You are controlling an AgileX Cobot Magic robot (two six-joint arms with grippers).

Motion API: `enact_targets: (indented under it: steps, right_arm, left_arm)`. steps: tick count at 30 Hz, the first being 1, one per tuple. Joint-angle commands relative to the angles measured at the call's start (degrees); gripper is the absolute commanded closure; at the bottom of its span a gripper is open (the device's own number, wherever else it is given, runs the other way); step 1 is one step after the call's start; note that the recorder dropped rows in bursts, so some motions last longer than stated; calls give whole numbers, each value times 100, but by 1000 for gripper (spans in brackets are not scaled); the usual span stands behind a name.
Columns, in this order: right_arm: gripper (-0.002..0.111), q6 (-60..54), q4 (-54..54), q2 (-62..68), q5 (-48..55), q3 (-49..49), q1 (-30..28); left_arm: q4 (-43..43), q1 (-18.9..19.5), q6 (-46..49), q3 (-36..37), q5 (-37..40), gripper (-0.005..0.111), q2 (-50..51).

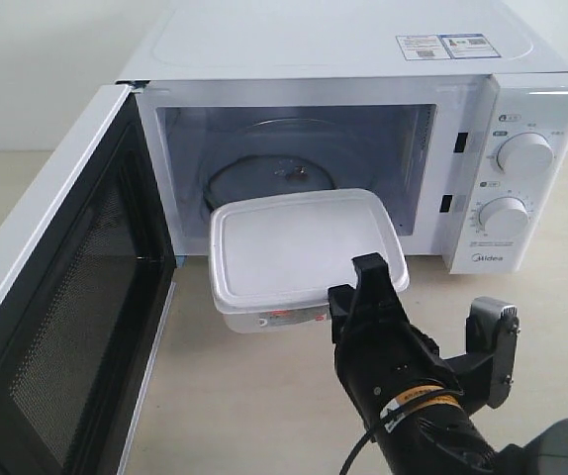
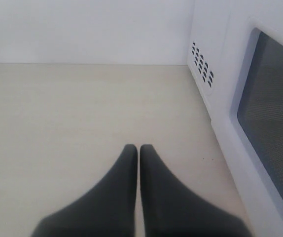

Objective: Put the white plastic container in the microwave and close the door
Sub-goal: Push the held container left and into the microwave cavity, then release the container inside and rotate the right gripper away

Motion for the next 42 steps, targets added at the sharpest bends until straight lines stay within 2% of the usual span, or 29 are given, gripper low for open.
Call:
enact_targets:
  steps: [1, 8, 20, 25, 31, 42]
  right_arm:
    - [108, 19, 20, -18, -257, -111, 6]
    - [108, 30, 12, -18, -127, -472, -217]
    - [108, -142, -676, -18, 716, -1102, -1208]
    - [108, -616, -753, -18, 1124, -1513, -1563]
    - [108, -1200, -1000, -18, 2073, -2146, -1992]
    - [108, -2028, -901, -6, 2953, -3025, -2499]
  left_arm:
    - [-44, -12, 1, 23, -44, 102, -14]
    - [-44, -12, 1, 23, -44, 102, -14]
    - [-44, -12, 1, 23, -44, 102, -14]
    - [-44, -12, 1, 23, -44, 102, -14]
    - [-44, -12, 1, 23, -44, 102, -14]
    - [-44, -12, 1, 23, -44, 102, -14]
